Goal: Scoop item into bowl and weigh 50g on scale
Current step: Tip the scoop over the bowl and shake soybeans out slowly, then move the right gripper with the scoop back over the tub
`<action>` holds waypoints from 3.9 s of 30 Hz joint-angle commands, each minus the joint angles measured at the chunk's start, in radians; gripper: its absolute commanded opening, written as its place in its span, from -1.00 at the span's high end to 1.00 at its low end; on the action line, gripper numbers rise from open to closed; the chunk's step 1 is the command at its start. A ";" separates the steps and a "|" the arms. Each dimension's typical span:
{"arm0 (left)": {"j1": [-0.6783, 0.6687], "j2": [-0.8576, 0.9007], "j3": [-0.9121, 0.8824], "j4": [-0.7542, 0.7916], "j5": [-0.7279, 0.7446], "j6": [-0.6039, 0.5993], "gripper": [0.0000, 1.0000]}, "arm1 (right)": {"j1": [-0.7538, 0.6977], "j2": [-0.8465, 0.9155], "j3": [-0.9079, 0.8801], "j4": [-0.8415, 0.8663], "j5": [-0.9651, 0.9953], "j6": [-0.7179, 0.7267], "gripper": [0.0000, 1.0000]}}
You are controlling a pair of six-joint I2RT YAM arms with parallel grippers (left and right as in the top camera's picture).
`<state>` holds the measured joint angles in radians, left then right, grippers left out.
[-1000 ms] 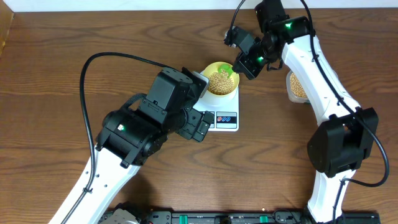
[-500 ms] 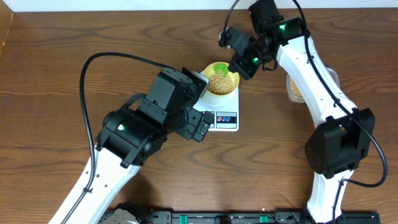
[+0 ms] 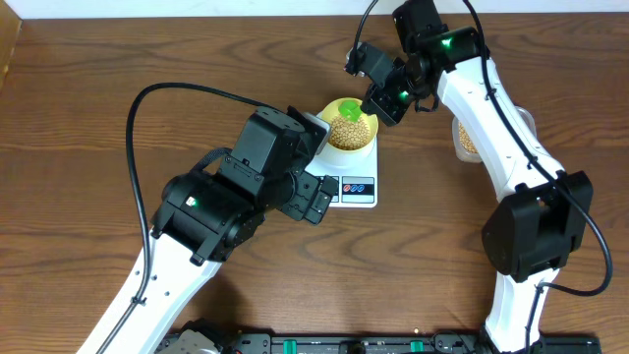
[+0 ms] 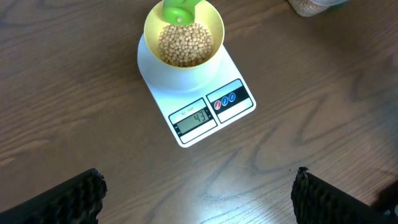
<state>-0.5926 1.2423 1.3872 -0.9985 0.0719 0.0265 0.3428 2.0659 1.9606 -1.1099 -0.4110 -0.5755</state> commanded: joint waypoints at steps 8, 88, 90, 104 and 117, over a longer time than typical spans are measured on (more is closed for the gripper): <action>0.002 -0.001 0.022 -0.004 -0.012 0.006 -0.96 | 0.004 -0.011 0.022 -0.005 -0.006 0.032 0.98; 0.002 0.000 0.022 -0.011 -0.012 0.006 -0.96 | -0.487 -0.027 0.398 -0.406 0.154 0.377 0.97; 0.002 0.000 0.022 -0.011 -0.012 0.006 -0.96 | -0.510 -0.027 0.398 -0.413 0.154 0.377 0.97; 0.002 0.000 0.022 -0.011 -0.012 0.006 -0.96 | -0.419 -0.019 0.350 -0.406 0.316 0.653 0.97; 0.002 0.000 0.022 -0.011 -0.012 0.006 -0.96 | -0.401 -0.018 0.346 -0.468 0.393 0.957 0.97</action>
<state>-0.5926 1.2423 1.3872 -1.0065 0.0719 0.0265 -0.0639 2.0598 2.3135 -1.5597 -0.0834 0.2962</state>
